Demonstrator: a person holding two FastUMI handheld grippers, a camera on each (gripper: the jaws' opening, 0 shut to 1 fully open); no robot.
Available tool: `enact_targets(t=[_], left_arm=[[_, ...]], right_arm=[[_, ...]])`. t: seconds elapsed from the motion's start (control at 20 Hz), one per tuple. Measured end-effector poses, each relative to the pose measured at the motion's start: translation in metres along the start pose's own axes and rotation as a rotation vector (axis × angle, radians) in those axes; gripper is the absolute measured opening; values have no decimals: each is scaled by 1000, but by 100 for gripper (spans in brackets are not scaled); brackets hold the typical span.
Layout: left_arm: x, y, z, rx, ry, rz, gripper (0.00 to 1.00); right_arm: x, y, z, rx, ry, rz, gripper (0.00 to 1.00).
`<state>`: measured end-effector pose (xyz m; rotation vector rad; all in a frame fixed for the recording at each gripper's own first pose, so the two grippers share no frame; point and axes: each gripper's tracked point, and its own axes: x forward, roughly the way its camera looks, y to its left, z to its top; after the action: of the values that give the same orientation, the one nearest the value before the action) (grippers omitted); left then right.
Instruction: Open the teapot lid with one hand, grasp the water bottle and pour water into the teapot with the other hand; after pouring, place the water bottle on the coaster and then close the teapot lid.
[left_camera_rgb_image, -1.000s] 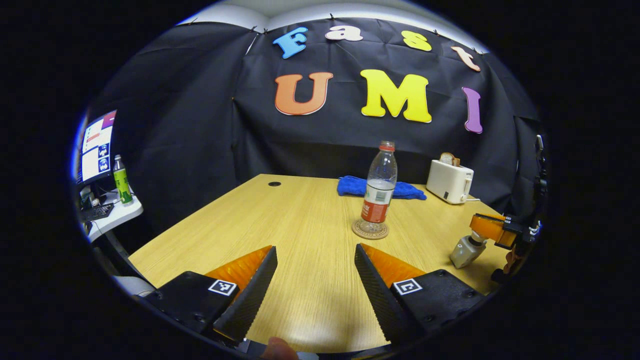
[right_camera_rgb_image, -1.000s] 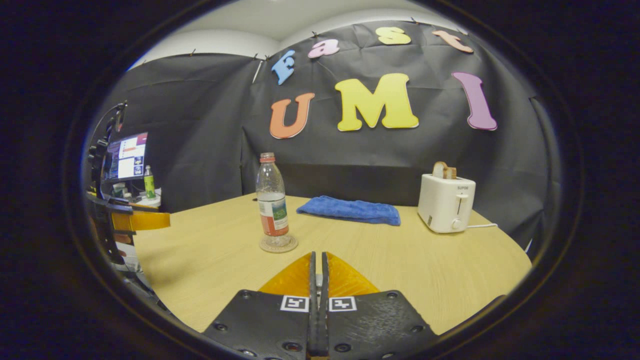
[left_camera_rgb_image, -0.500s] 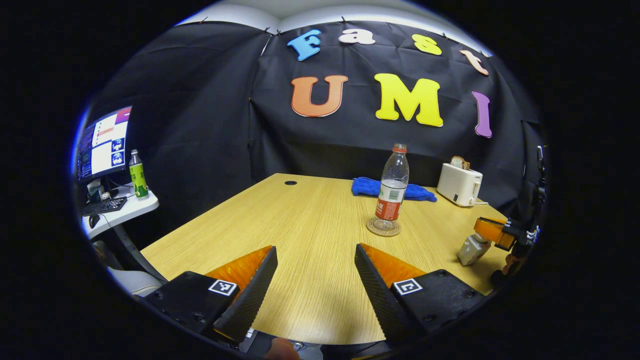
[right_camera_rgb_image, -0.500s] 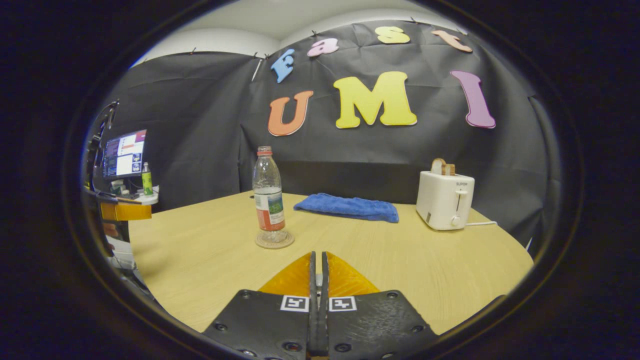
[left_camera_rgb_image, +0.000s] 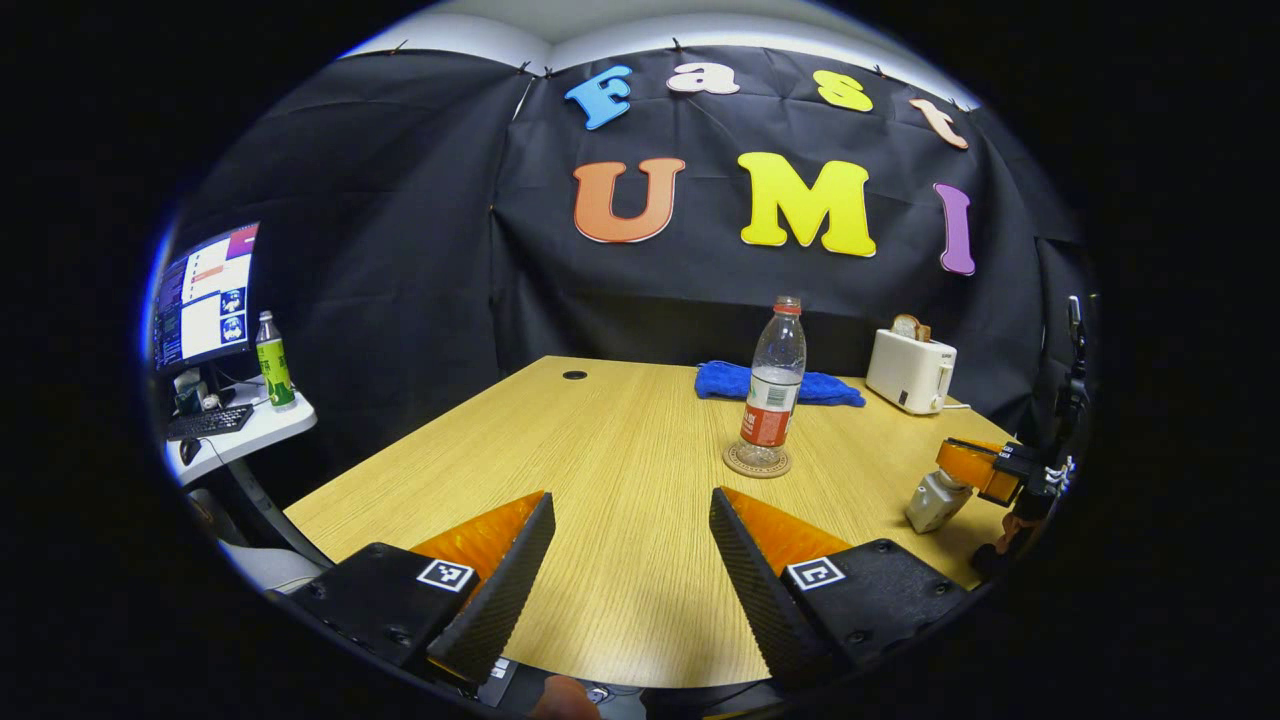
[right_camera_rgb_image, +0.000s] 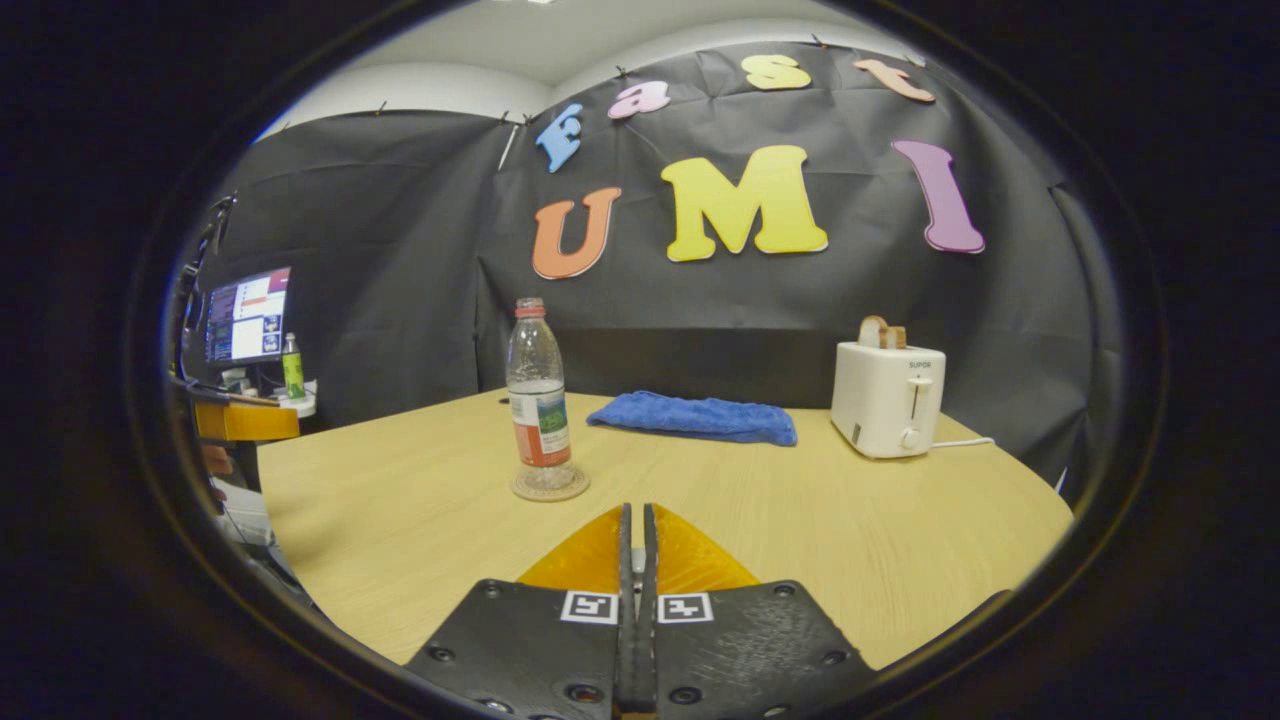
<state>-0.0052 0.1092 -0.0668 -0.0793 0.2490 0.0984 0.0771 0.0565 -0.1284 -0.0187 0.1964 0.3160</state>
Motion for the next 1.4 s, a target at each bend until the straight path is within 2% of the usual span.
enact_targets(t=[0.3, 0.4, 0.45, 0.5, 0.55, 0.6, 0.65, 0.75, 0.95, 1.15, 1.2, 1.4], left_arm=[[-1, 0, 1, 10, -6, 0, 98], [-2, -3, 3, 11, -12, -4, 98], [-3, -6, 5, 13, -16, -5, 98], [-5, -8, 7, 14, -22, -4, 98], [-7, -9, 10, 15, -27, -1, 98], [-8, -11, 16, 15, -42, 3, 98], [-10, -14, 22, 17, -58, 7, 98], [-13, -32, 38, 27, -98, -8, 98], [-20, -85, 65, 32, -187, -90, 98], [-28, -139, 78, 44, -223, -190, 97], [-30, -145, 82, 63, -239, -194, 98], [-37, -150, 97, 100, -305, -183, 97]], right_arm=[[3, -1, -7, 5, 18, -15, 0], [7, -2, -8, -5, 17, -30, 4], [2, -4, -5, -8, 15, -43, 10], [1, -5, -1, -3, 7, -51, 20], [-3, -5, 6, 4, -2, -52, 37], [-6, -6, 15, 5, -16, -58, 48], [-13, -12, 27, 10, -39, -79, 74], [-30, -22, 54, 19, -97, -116, 97], [-69, -38, 96, 23, -187, -187, 97], [-102, -43, 109, 49, -215, -239, 94], [-108, -43, 108, 49, -213, -250, 96], [-123, -46, 101, 68, -191, -304, 93]])
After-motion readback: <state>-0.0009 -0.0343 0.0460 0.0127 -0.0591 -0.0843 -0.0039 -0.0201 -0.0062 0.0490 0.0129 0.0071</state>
